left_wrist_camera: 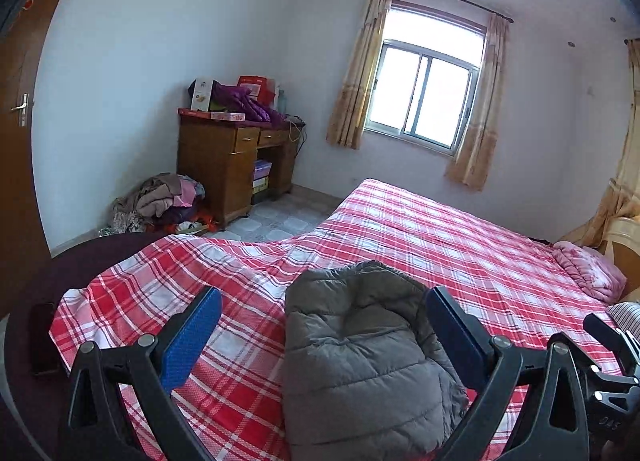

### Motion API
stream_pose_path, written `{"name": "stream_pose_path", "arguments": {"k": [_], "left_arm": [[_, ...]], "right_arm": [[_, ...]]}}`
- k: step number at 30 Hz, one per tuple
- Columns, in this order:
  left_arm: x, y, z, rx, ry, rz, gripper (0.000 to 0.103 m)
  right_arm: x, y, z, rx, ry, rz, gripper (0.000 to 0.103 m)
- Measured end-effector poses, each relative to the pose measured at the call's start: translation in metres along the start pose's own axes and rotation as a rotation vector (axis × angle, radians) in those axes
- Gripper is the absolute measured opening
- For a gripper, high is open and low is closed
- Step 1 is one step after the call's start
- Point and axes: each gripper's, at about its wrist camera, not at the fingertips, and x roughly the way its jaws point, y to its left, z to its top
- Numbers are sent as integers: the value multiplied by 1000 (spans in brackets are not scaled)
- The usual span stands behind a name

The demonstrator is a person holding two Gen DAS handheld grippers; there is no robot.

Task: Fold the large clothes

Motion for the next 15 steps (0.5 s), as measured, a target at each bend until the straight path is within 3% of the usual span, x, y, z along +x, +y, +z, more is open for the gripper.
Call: {"name": "stream_pose_path", "arguments": {"k": [15], "left_arm": [[1,-2,-6,12,15,0,102]], "right_arm": [[-2,4,-3,-3,-6,22,100]]}}
